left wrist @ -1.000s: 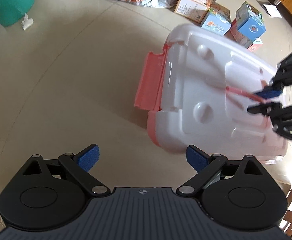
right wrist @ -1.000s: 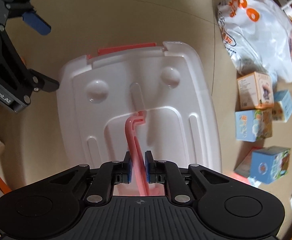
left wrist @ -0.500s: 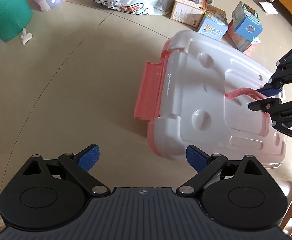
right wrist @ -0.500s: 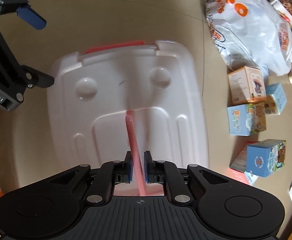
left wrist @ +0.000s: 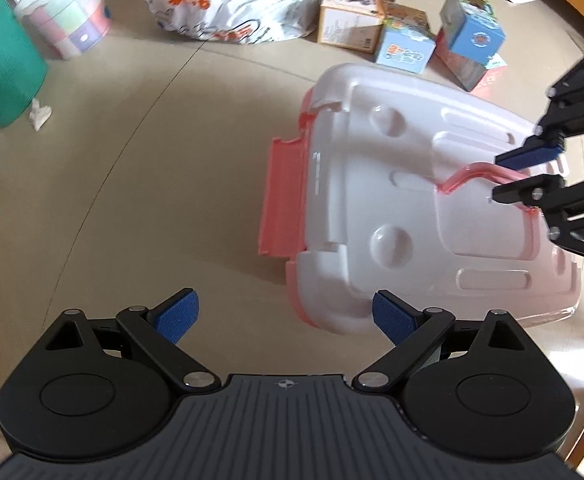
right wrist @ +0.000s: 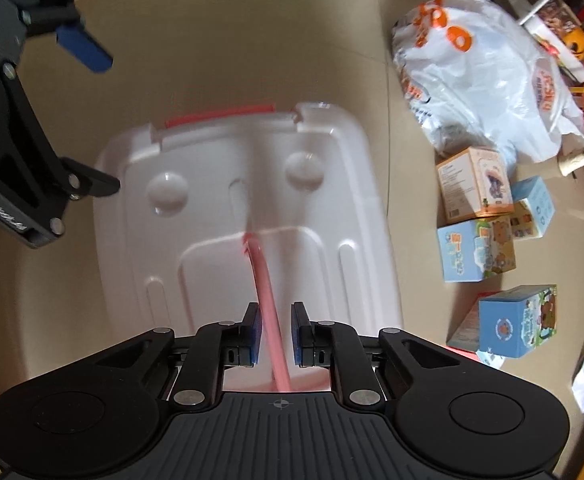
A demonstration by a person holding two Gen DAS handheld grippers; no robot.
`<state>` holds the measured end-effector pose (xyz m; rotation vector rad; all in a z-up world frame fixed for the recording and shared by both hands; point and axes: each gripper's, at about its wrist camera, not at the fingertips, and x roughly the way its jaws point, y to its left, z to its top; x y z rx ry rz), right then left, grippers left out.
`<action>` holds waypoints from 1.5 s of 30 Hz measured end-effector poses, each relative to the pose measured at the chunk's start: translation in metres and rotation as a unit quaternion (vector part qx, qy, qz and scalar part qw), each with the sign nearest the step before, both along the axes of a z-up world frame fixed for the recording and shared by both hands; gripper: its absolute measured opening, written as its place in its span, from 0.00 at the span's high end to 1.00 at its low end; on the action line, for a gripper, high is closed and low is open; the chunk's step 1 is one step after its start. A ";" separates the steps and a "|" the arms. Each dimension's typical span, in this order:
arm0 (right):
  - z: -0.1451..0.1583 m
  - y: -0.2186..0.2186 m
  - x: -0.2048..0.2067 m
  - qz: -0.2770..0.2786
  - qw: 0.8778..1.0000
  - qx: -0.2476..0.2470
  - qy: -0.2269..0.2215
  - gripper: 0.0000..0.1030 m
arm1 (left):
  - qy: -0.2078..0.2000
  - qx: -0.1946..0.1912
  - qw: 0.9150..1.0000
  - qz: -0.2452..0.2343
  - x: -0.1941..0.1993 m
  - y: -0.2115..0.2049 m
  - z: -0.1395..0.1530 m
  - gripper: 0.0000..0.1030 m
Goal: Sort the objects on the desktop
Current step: 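Lower the white lid onto the pink bin rim with the right gripper, then open the right gripper to release the lid handle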
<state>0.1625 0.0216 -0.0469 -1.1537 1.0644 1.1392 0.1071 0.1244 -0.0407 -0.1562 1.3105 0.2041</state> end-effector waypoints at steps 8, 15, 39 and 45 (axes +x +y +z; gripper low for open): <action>-0.007 0.017 -0.017 0.075 0.997 -0.018 -0.029 0.93 | -0.002 -0.008 1.000 -0.003 -0.004 0.006 -0.001 0.05; -0.003 0.024 -0.021 0.097 0.995 -0.006 -0.028 0.94 | 0.010 -0.025 1.000 -0.007 -0.007 0.009 -0.005 0.04; -0.006 -0.018 -0.021 0.076 0.996 -0.008 -0.053 0.89 | -0.026 0.019 0.993 -0.116 0.018 -0.028 0.013 0.05; -0.022 -0.024 -0.020 0.055 0.997 -0.033 -0.051 0.87 | -0.024 0.024 0.991 -0.131 0.015 -0.035 0.015 0.05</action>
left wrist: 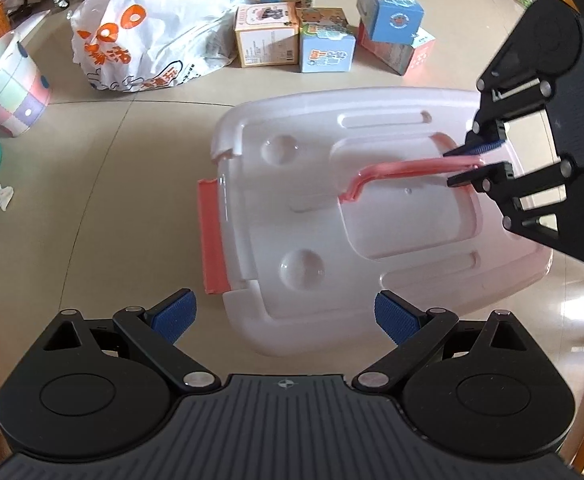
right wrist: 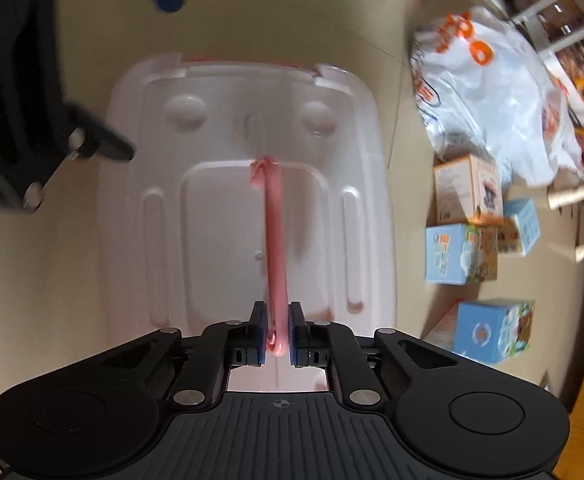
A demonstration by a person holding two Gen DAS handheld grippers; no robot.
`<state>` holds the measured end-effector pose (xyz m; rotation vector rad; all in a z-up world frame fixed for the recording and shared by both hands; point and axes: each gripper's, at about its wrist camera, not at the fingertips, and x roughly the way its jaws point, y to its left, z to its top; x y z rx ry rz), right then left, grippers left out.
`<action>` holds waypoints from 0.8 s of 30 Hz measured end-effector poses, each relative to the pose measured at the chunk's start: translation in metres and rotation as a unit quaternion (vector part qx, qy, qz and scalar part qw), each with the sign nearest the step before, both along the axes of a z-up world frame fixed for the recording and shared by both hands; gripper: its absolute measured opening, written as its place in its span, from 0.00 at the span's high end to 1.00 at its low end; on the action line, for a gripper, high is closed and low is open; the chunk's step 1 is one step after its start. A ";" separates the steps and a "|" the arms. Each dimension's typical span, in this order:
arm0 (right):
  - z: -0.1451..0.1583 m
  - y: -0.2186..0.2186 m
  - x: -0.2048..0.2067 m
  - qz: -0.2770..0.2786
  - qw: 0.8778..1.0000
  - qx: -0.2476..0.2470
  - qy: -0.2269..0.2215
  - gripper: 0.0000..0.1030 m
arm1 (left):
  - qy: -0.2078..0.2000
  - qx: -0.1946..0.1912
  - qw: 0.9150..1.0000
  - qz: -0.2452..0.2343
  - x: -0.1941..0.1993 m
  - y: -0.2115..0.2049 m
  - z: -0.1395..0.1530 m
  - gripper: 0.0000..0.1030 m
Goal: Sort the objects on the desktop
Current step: 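Open the right gripper to release the lid handle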
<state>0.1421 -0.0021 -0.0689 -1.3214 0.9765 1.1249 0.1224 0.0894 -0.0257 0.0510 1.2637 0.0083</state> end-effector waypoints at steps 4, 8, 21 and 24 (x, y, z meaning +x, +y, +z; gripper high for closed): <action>0.005 -0.003 0.000 -0.025 0.999 0.007 0.030 0.64 | 0.003 0.002 1.000 0.003 -0.003 0.002 0.000 0.05; 0.026 -0.007 -0.001 -0.051 0.998 0.035 0.030 0.56 | 0.007 0.005 1.000 0.011 -0.005 0.004 0.003 0.05; 0.098 -0.049 -0.011 -0.186 0.978 0.095 -0.017 0.35 | -0.021 0.005 1.000 0.013 -0.029 -0.008 0.032 0.04; 0.107 -0.057 -0.022 -0.211 0.972 0.102 -0.025 0.33 | -0.023 -0.002 1.000 0.019 -0.038 -0.011 0.037 0.04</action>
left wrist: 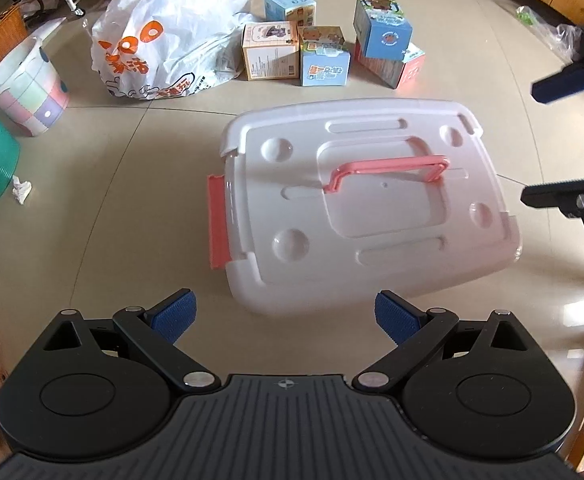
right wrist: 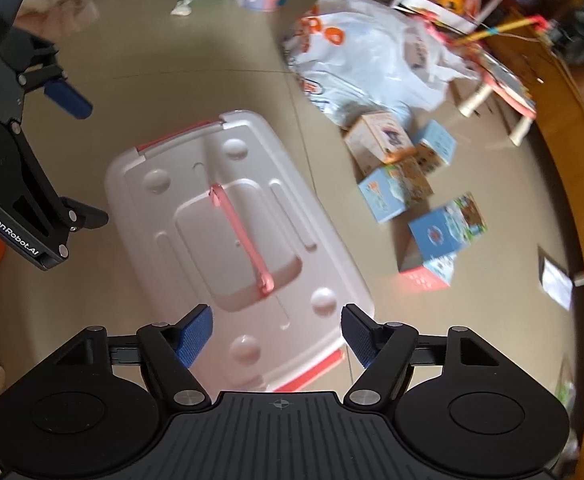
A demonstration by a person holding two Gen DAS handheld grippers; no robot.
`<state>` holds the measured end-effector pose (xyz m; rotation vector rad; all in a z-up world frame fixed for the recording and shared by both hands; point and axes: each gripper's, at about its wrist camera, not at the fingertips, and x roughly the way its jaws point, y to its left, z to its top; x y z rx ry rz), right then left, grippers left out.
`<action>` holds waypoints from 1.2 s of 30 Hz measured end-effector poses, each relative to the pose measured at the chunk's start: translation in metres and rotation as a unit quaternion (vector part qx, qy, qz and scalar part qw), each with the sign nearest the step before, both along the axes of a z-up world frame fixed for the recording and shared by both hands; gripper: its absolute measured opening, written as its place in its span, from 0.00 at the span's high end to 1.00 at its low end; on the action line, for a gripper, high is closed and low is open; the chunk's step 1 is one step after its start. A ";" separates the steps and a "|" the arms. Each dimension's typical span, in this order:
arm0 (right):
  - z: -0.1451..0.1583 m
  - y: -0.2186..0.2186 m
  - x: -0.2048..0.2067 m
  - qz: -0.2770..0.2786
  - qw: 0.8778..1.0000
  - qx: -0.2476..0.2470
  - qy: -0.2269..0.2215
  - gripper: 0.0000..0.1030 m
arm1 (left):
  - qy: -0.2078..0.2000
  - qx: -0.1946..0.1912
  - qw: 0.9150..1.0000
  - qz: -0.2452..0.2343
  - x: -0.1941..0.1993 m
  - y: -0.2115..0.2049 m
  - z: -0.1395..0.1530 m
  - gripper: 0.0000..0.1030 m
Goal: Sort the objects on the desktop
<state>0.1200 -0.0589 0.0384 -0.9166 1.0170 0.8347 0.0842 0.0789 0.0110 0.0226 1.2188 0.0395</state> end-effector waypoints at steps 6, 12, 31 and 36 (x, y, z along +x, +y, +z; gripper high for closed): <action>0.017 -0.013 -0.034 -0.060 0.997 0.045 -0.001 0.27 | 0.008 -0.015 1.000 0.004 -0.019 -0.009 0.000 0.04; 0.020 -0.025 -0.067 -0.136 0.986 0.099 -0.001 0.26 | 0.015 -0.017 1.000 0.015 -0.039 -0.021 -0.002 0.01; -0.051 -0.125 -0.182 -0.452 0.832 0.313 -0.077 0.21 | -0.026 0.035 0.999 0.028 -0.100 -0.050 -0.034 0.00; -0.047 -0.125 -0.188 -0.422 0.837 0.336 -0.091 0.10 | -0.050 0.034 0.998 0.030 -0.102 -0.053 -0.032 0.00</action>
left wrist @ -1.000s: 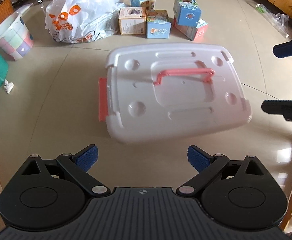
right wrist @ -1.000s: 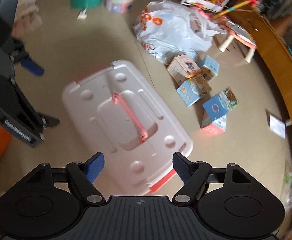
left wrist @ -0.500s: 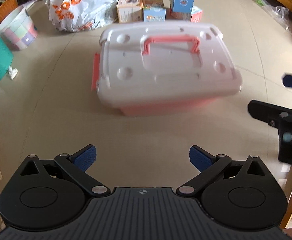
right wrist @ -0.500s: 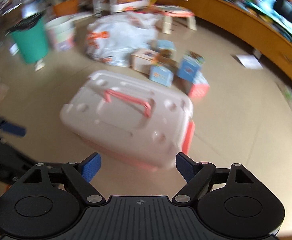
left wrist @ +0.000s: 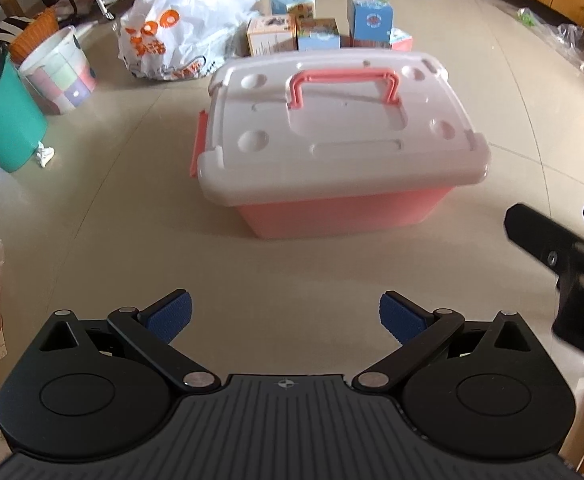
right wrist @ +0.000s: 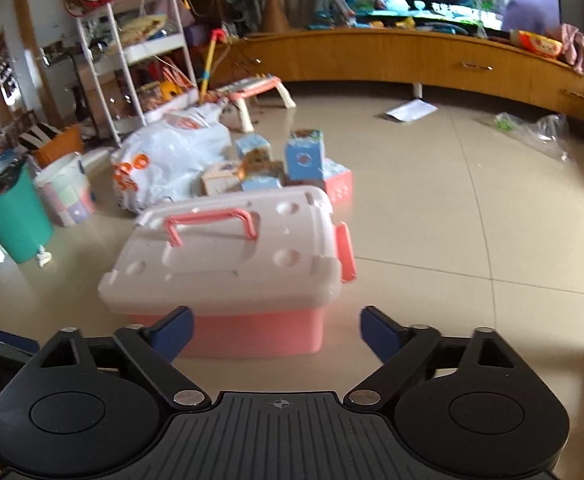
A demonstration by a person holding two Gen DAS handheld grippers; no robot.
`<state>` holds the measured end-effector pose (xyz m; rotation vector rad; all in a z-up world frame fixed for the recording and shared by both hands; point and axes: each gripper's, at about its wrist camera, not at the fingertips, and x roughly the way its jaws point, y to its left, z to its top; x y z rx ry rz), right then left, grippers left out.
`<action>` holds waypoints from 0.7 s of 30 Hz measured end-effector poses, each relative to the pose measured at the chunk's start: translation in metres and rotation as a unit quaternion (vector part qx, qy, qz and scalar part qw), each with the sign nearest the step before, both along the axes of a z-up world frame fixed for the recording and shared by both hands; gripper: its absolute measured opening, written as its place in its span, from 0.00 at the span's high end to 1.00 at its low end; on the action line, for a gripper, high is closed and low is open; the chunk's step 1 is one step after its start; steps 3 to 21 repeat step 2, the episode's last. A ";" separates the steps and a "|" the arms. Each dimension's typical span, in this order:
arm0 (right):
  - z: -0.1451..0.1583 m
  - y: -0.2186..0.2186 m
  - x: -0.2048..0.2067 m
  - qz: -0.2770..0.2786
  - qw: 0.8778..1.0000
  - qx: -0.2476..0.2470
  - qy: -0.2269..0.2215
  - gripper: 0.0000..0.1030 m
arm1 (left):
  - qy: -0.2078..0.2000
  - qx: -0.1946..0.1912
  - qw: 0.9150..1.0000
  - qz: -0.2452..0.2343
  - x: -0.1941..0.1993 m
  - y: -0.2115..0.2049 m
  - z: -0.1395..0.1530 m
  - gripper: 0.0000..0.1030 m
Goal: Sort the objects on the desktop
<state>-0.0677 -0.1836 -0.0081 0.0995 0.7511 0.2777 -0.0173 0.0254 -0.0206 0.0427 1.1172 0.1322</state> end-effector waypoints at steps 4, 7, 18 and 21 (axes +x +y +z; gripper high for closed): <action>0.000 0.002 0.003 -0.003 1.000 0.000 0.004 0.07 | 0.001 -0.009 1.000 0.003 0.000 0.000 -0.003 0.00; 0.000 0.002 0.003 -0.003 1.000 0.000 0.004 0.07 | 0.001 -0.009 1.000 0.003 0.000 0.000 -0.003 0.00; 0.000 0.002 0.003 -0.003 1.000 0.000 0.004 0.07 | 0.001 -0.009 1.000 0.003 0.000 0.000 -0.003 0.00; 0.000 0.002 0.003 -0.003 1.000 0.000 0.004 0.07 | 0.001 -0.009 1.000 0.003 0.000 0.000 -0.003 0.00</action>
